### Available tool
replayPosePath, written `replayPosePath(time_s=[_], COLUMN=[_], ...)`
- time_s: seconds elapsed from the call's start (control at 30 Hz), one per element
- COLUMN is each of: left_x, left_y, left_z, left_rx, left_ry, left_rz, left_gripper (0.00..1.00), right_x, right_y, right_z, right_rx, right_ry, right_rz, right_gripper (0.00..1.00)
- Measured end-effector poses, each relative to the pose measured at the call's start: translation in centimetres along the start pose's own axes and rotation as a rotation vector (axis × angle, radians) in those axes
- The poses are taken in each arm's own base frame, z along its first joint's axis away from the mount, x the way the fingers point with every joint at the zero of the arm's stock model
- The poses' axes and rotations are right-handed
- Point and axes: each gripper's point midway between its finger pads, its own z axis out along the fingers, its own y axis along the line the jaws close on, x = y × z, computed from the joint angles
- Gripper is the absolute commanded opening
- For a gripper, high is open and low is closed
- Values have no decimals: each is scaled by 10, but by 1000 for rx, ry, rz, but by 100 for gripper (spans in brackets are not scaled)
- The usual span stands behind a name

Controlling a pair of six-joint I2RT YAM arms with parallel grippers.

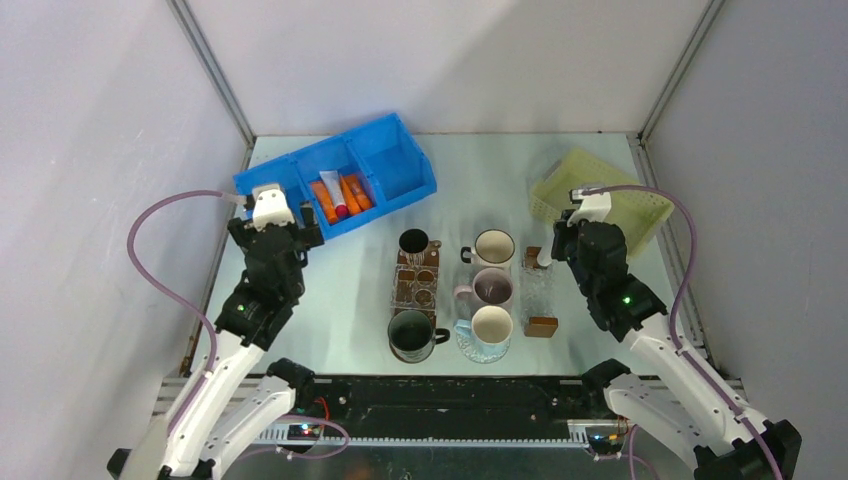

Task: Prepare toiletry sets of a toothbrush and toothpaste on the tray
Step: Place the toothpaste in the toothpaste holder.

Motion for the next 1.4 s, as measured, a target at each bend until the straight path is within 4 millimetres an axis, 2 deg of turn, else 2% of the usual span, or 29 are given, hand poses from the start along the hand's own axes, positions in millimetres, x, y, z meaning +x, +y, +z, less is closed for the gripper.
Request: replayPosePath(time_s=[0.4,0.83,1.03,1.2,1.4], left_x=[0,2,2,2,3], left_y=[5,6,6,6,7], left_z=[2,3,4,4,4], left_rx=[-26,-32,-34,-36,-42], left_ry=[0,7,9,8,9], left_rz=[-26,-20,-20,-20,-18], left_gripper=[100,100,100,100,100], right_x=[1,8,21,25,48], right_y=[3,-2,-3,-1,-3], right_z=[1,-10,-7,-1,9], right_rx=[-6,-1,4,6,26], right_ry=[-13,6,27,29,73], right_rz=[44,59,53,55,49], right_gripper=[0,0,0,0,0])
